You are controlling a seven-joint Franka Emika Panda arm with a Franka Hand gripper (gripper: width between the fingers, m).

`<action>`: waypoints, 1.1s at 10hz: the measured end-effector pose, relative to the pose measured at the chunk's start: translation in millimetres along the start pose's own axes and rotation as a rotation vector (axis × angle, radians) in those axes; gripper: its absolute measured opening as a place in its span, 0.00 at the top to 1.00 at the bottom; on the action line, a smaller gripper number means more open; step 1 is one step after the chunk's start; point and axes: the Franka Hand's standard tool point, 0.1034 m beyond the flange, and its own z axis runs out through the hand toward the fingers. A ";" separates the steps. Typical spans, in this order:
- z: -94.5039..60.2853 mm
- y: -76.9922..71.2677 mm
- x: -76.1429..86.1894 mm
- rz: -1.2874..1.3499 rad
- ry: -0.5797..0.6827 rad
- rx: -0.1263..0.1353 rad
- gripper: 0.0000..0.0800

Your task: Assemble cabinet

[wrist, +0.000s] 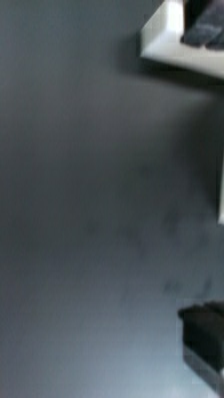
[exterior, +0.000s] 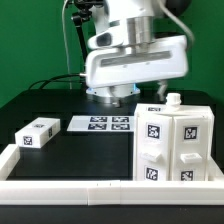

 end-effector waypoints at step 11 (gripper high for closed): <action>0.4 94.2 -42.6 -0.002 -0.172 -0.002 0.00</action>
Offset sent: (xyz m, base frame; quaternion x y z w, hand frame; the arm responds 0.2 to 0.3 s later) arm 0.0105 -0.0595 -0.0076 0.0410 0.0129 -0.0527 0.9977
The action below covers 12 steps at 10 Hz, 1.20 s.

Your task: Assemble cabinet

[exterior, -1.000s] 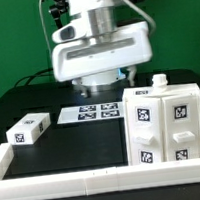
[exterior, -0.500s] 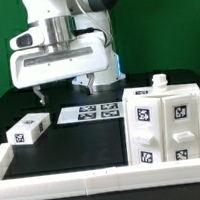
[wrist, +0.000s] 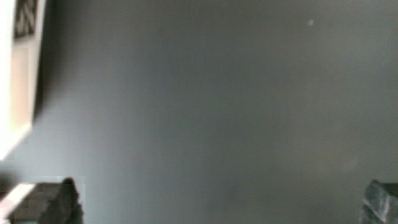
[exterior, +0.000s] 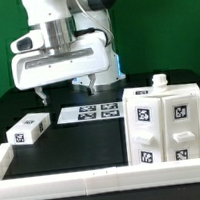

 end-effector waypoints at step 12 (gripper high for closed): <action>20.3 76.4 -21.1 0.016 -0.028 -0.059 0.00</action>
Offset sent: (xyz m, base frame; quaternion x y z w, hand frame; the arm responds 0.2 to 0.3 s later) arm -0.0022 -0.0865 -0.0120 -0.0264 0.0793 -0.0817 0.9931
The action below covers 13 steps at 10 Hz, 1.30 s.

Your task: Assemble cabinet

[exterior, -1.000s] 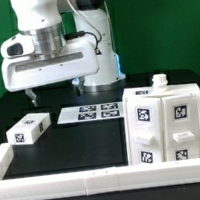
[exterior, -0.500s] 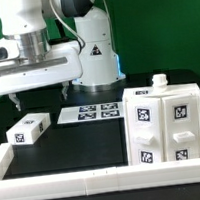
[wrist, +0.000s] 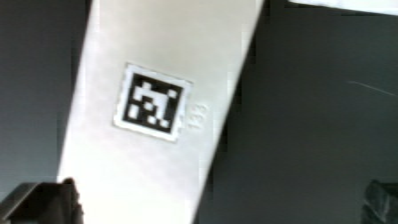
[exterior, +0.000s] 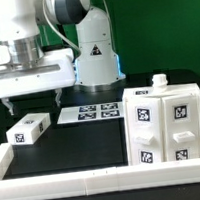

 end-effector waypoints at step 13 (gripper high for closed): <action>8.7 31.1 -5.2 0.090 0.067 -0.032 0.00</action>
Offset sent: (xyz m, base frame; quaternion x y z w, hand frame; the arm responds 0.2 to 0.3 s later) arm 0.0006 -0.0180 -0.0048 -0.0047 0.0213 -0.0281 0.9994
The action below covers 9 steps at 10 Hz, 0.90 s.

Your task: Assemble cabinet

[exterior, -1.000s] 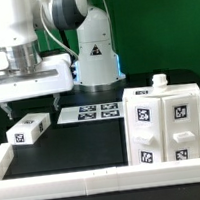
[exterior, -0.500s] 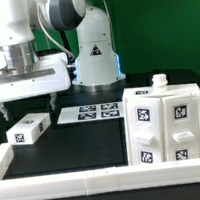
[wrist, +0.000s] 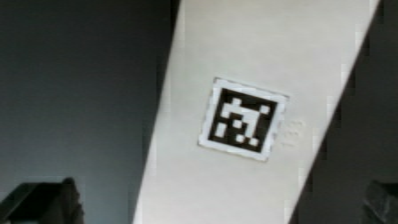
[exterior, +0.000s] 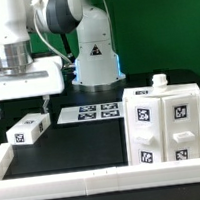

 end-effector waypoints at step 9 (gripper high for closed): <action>26.8 -8.4 -6.6 0.012 0.008 0.012 0.00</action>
Offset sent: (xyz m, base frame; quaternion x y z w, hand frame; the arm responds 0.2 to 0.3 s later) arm 0.0019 0.0113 -0.0012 0.0176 -0.0014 0.0357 0.9992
